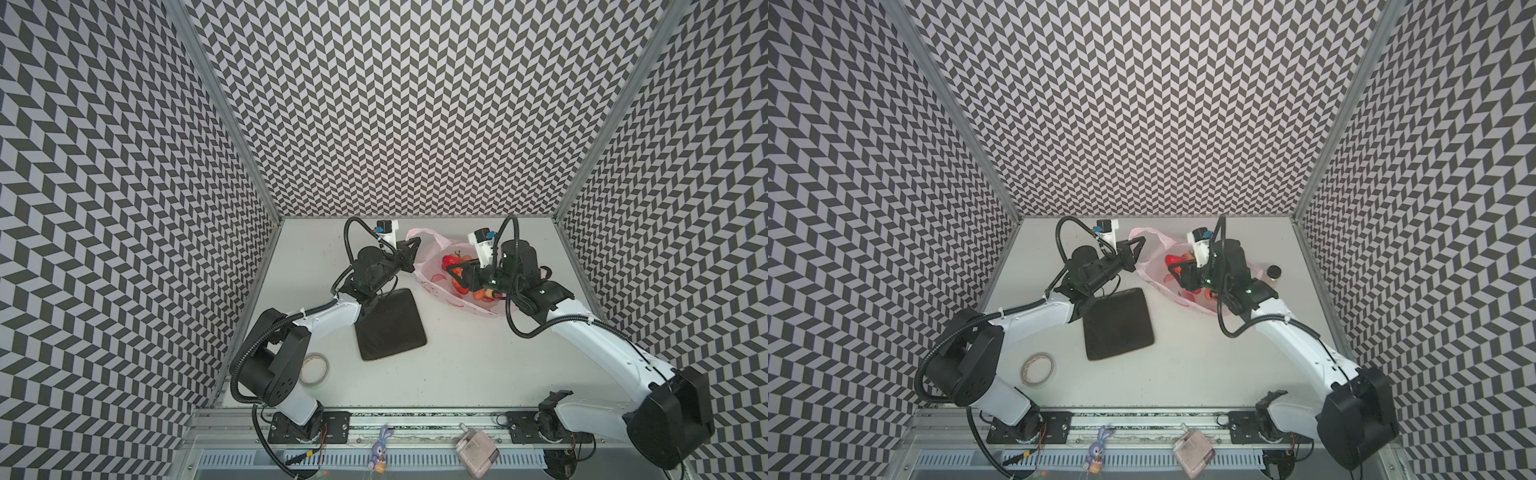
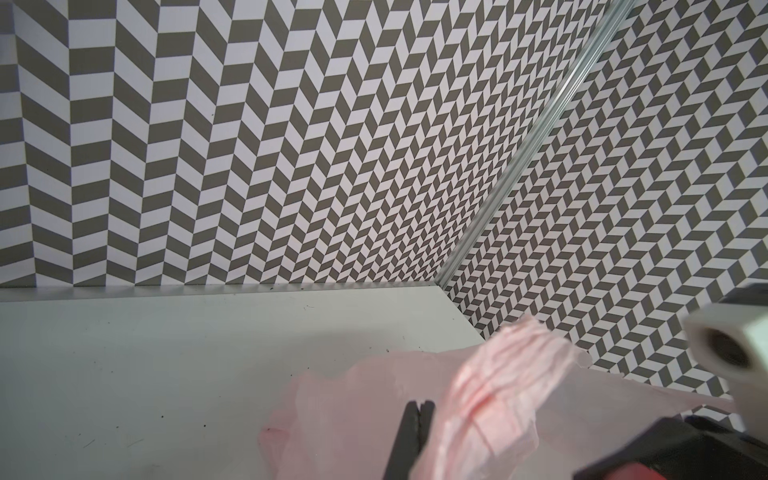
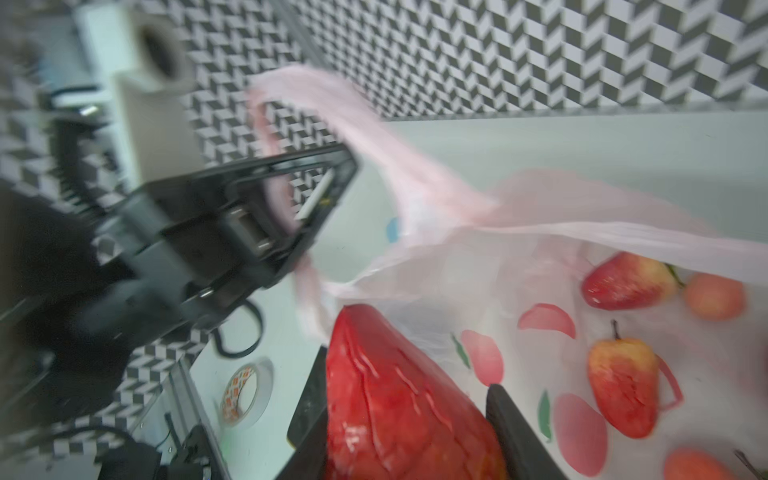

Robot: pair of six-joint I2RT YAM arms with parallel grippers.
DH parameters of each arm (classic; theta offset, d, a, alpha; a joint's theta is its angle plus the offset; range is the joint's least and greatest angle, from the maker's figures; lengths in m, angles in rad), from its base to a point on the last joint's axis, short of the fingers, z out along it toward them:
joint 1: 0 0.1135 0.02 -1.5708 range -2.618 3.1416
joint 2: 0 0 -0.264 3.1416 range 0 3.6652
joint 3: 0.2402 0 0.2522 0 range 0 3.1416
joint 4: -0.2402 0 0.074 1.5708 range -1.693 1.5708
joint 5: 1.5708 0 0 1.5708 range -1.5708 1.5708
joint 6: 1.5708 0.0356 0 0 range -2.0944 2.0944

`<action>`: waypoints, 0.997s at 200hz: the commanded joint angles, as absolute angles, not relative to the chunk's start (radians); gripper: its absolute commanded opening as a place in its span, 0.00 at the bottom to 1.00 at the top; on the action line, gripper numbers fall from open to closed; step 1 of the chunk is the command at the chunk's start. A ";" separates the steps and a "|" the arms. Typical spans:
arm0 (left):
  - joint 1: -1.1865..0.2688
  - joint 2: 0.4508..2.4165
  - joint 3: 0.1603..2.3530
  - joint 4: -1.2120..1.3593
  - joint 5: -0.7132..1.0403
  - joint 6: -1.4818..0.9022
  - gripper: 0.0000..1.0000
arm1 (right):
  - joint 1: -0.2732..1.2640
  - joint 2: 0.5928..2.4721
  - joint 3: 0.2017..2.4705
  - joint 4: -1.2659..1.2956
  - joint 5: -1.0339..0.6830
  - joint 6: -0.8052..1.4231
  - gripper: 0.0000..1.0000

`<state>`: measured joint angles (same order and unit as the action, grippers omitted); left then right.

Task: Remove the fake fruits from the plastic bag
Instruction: 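Lift the strawberry out and lower it onto the black mat with the right gripper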

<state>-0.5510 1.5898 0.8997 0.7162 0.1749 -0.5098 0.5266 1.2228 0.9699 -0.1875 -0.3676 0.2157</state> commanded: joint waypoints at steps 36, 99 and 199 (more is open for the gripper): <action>-0.530 1.588 0.907 0.701 0.200 -0.494 0.00 | 0.843 1.203 0.818 -0.009 -0.251 -0.067 0.36; -0.518 1.571 0.890 0.680 0.205 -0.483 0.00 | 0.957 1.505 0.822 0.127 -0.058 -0.021 0.35; -0.518 1.540 0.865 0.663 0.177 -0.497 0.00 | 0.960 1.754 0.870 0.186 -0.002 0.045 0.50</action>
